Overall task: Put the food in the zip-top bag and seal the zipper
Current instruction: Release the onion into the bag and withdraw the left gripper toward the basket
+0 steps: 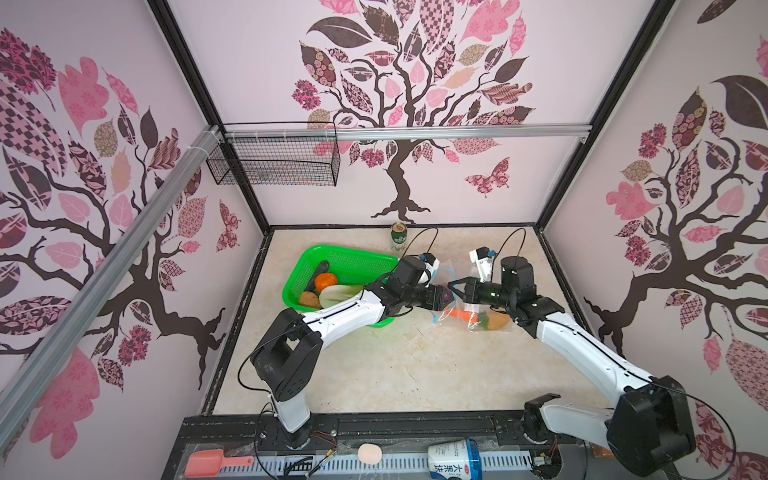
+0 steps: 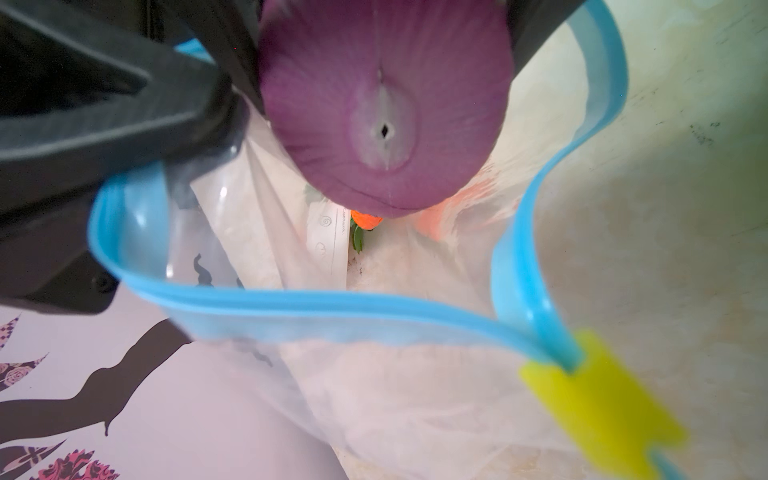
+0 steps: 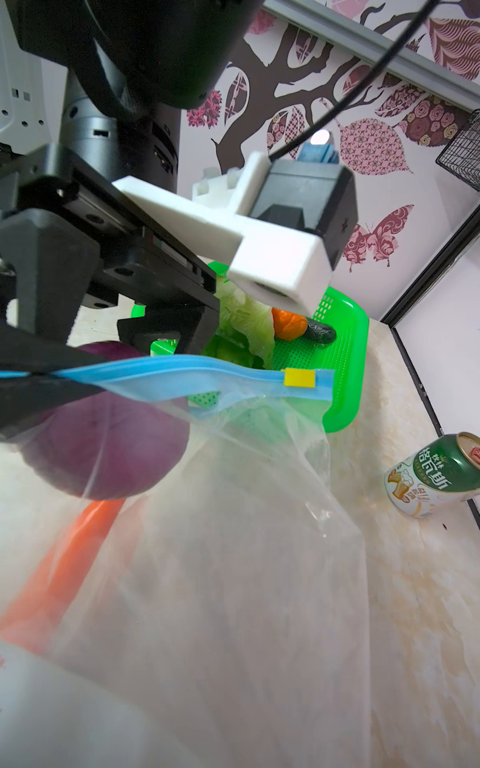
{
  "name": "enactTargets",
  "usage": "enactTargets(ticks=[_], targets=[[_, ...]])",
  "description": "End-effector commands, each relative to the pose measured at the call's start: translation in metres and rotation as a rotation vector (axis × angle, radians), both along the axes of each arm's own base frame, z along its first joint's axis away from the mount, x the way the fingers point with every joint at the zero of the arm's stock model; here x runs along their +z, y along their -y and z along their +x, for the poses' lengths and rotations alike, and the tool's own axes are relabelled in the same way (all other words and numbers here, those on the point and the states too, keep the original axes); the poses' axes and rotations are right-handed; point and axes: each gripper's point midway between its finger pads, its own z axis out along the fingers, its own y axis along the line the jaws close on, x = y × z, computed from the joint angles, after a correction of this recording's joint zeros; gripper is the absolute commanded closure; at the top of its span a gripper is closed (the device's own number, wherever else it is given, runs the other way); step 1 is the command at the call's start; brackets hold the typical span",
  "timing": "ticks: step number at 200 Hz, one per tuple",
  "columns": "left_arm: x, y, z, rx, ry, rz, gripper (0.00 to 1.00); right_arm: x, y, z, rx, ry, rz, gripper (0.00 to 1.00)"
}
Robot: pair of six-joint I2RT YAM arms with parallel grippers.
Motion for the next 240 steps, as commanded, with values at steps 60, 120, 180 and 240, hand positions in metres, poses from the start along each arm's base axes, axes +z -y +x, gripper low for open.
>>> enactTargets(ticks=[60,120,180,240], targets=[[0.009,0.001,0.007,0.015,-0.003,0.043,0.19,0.018,-0.005,-0.001,0.026,0.046,0.015,1.0],[0.034,-0.026,0.011,0.085,0.053,0.068,0.14,0.022,-0.002,0.001,0.005,0.057,0.012,1.0],[0.033,-0.083,0.028,0.24,0.019,0.004,0.17,0.045,-0.002,-0.003,0.009,0.104,0.037,1.0],[0.008,-0.061,0.02,0.137,-0.072,-0.049,0.29,0.058,0.0,-0.007,0.005,0.134,0.051,1.0]])
